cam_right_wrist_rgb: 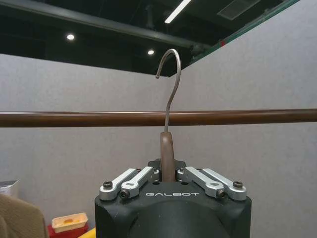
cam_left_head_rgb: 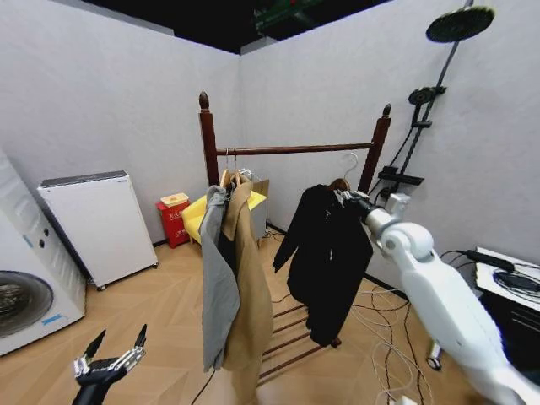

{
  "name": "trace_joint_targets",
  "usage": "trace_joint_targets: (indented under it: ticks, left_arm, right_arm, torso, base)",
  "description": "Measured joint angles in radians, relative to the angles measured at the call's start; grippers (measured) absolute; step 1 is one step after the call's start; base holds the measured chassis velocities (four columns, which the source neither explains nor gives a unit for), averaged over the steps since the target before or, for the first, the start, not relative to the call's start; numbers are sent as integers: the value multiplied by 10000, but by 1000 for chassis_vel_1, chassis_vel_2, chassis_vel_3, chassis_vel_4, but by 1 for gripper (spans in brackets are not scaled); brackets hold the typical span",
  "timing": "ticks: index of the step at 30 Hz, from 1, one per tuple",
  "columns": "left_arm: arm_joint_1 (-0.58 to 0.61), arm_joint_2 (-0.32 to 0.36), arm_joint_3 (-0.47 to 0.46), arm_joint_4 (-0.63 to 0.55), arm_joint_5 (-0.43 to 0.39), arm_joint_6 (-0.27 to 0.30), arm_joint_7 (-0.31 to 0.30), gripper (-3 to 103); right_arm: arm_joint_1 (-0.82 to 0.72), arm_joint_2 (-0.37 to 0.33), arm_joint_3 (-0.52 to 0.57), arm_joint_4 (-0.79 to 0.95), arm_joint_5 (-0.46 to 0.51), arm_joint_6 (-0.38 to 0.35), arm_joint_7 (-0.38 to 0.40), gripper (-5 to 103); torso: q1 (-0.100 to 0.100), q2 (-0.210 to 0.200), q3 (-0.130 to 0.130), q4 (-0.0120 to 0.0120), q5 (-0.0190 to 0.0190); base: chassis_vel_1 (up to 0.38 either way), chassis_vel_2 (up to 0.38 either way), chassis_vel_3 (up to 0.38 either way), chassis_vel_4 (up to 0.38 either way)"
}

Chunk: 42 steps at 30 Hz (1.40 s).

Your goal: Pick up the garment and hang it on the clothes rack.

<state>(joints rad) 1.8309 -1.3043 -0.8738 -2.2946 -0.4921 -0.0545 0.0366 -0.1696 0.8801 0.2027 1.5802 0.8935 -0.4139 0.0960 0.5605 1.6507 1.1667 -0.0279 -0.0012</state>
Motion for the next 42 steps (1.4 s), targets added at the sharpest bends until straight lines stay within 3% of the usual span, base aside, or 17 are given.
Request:
trace_joint_targets:
  ticks: [3, 5, 9, 11, 16, 20, 34, 38, 42]
  left_arm:
    - [-1, 0, 0, 0, 0, 0, -2, 100]
    - [0, 1, 0, 0, 0, 0, -3, 100]
    - [-1, 1, 0, 0, 0, 0, -2, 100]
    - [-1, 1, 0, 0, 0, 0, -2, 100]
    - [0, 1, 0, 0, 0, 1, -3, 100]
    - [-1, 1, 0, 0, 0, 1, -3, 100]
    - [-1, 1, 0, 0, 0, 0, -2, 100]
    - [-1, 1, 0, 0, 0, 0, -1, 100]
    - [-1, 1, 0, 0, 0, 0, -4, 100]
  right_arm:
    - [687, 296, -679, -484, 70, -60, 146, 9]
    - [1573, 934, -1414, -1125, 59, -320, 416, 9]
    - [2330, 1587, -1878, -1619, 8, -661, 695, 9]
    - [2947, 2360, -2301, -2403, -565, -572, 663, 9]
    - [3732, 3233, -2754, -3405, -959, -509, 520, 9]
    - [3860, 3317, -2863, -3427, -1004, -641, 570, 9]
    - [3225, 2541, -2893, -2111, -471, -1117, 1159, 9]
    - [2721, 2423, -2872, -1571, -296, -1260, 1518, 9]
    - [1989, 2254, -2637, -943, -154, -1390, 1667, 9]
  torso:
    - [3, -3, 3, 3, 7]
    - [12, -8, 9, -1, 17]
    - [6, -4, 2, -7, 6]
    - [1, -3, 3, -6, 12]
    - [5, -5, 6, 3, 7]
    - [8, -6, 7, 1, 8]
    - [3, -2, 0, -6, 13]
    - [3, -2, 1, 4, 9]
    - [3, -2, 2, -8, 13]
  base:
    - [-17, 5, 8, -7]
    - [0, 0, 0, 0]
    - [0, 0, 0, 0]
    - [0, 0, 0, 0]
    - [0, 0, 0, 0]
    - [0, 0, 0, 0]
    - [0, 0, 0, 0]
    - [0, 0, 0, 0]
    - [0, 0, 0, 0]
